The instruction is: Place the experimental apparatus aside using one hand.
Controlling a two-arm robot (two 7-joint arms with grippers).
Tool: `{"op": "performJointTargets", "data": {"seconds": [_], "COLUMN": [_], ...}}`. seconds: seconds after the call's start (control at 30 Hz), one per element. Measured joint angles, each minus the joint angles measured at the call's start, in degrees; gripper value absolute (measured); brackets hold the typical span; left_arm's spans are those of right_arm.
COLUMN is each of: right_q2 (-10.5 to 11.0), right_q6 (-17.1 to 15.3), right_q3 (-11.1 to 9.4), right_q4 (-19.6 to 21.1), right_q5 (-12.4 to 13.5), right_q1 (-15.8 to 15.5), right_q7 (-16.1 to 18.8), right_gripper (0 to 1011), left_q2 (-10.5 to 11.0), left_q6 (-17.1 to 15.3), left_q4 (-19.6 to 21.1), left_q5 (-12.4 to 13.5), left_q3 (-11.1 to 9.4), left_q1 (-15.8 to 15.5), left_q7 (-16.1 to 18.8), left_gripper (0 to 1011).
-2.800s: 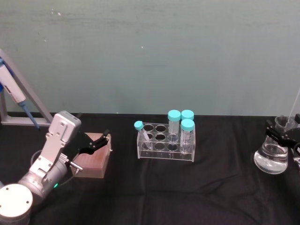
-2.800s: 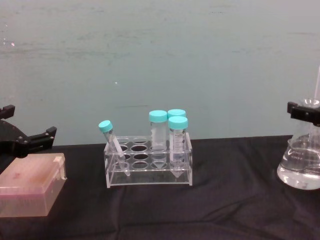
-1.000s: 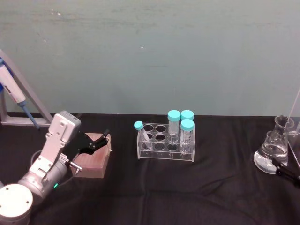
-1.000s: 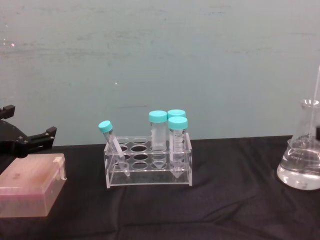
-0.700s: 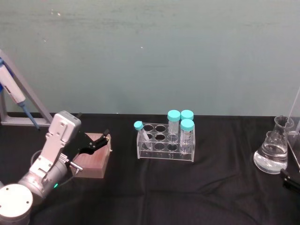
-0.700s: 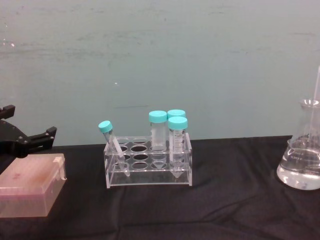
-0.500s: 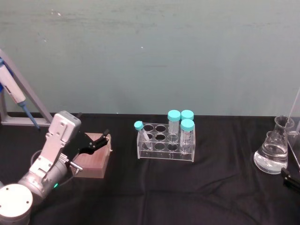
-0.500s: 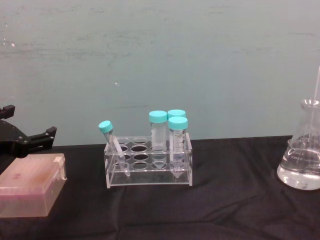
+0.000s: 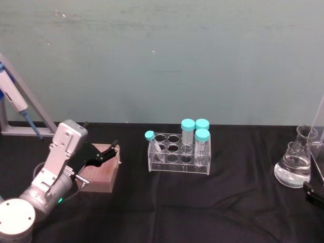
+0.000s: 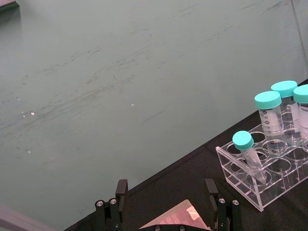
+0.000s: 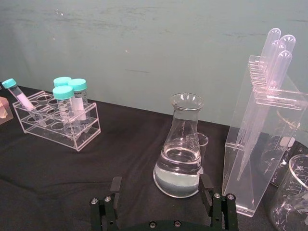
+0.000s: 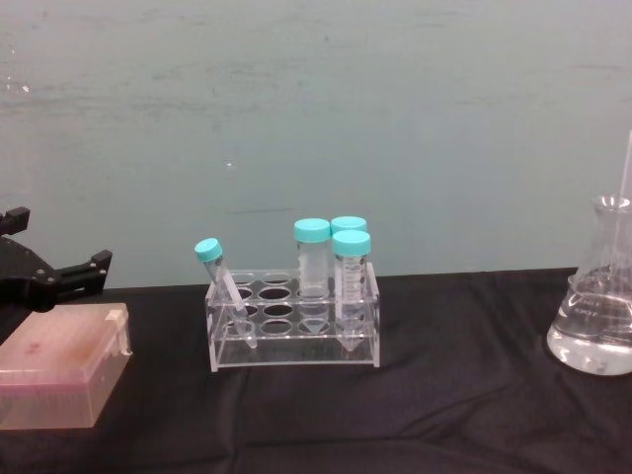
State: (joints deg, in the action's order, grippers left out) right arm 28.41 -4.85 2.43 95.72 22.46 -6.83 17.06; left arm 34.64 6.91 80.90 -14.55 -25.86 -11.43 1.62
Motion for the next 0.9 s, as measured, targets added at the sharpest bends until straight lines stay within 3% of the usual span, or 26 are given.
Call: {"op": "performJointTargets", "data": {"seconds": [0.9], "right_q2": [0.06], "right_q6": [0.03], "right_q3": [0.00], "right_q4": [0.00], "right_q5": [0.08], "right_q1": [-0.01], "right_q7": [0.24], "right_gripper": [1000], "left_q2": [0.00], "left_q6": [0.00], "left_q4": [0.00], "left_q5": [0.00], "left_q3": [0.00], "left_q1": [0.00], "left_q7": [0.00], "left_gripper": [1000]}}
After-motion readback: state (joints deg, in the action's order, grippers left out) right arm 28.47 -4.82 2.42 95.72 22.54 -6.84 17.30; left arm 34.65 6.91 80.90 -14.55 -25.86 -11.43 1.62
